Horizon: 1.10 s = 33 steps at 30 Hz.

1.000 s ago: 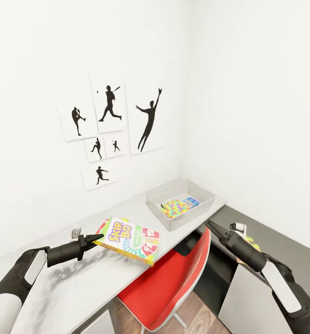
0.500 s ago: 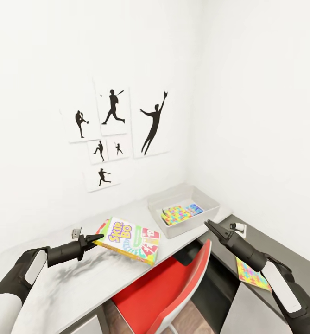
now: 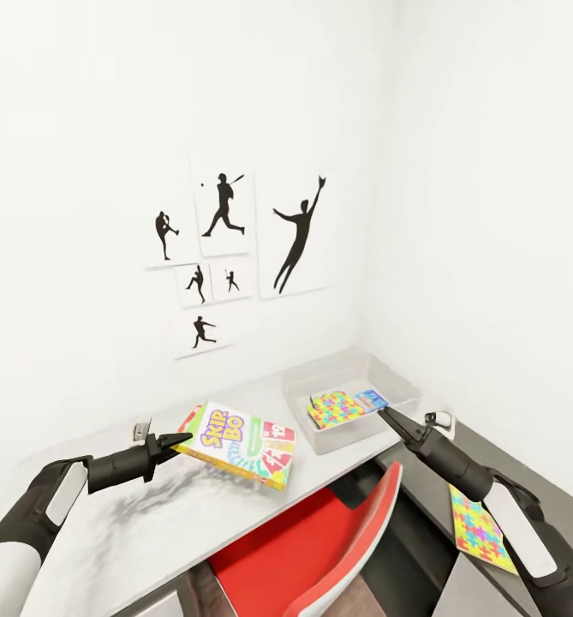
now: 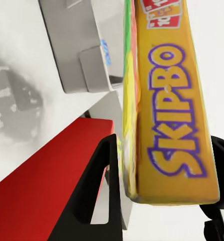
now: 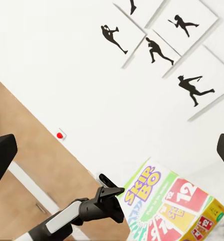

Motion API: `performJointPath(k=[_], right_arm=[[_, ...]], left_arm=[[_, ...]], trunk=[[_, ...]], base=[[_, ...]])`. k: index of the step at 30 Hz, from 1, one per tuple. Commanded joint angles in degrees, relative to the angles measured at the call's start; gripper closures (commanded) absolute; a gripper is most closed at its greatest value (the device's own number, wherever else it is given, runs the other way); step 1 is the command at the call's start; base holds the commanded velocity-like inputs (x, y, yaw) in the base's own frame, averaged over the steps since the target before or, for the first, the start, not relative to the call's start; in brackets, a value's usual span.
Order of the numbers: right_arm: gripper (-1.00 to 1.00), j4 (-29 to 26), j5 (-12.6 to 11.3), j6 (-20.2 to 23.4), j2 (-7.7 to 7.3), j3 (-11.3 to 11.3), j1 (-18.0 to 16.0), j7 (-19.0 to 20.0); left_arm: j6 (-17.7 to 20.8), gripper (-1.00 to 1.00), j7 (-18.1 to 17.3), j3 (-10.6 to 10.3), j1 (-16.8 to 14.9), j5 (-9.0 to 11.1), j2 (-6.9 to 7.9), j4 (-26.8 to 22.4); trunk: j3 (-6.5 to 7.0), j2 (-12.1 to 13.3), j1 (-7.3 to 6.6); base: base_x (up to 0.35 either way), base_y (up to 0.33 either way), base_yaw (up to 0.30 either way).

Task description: Put all the toys in the child's room - the three board games (two on the bed and one on the table), the two jigsaw puzzles on the table, and the tennis ball on the table - inside the toy box on the table in the child's room.

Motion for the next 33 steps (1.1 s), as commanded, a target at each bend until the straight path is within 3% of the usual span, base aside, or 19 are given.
performJointPath(k=[1, 15, 33], right_arm=[[-1.00, 0.0, -0.4, 0.5, -0.03, 0.0, 0.0, 0.0], [-1.00, 0.0, -0.4, 0.5, -0.09, 0.0, 0.0, 0.0], [-1.00, 0.0, -0.4, 0.6, -0.09, -0.1, 0.0, 0.0]], left_arm=[[0.2, 1.00, -0.3, 0.1, 0.0, -0.2, -0.02, 0.0], [0.1, 1.00, -0.2, 0.1, 0.0, -0.2, -0.03, 0.2], [-0.3, 1.00, -0.2, 0.1, 0.0, -0.2, -0.03, 0.3]], trunk=[[0.06, 0.0, 0.03], [0.97, 0.0, 0.03], [1.00, 0.0, 0.03]], base=[[0.072, -0.242, 0.154], [0.030, -0.123, 0.145], [0.000, -0.122, 0.007]])
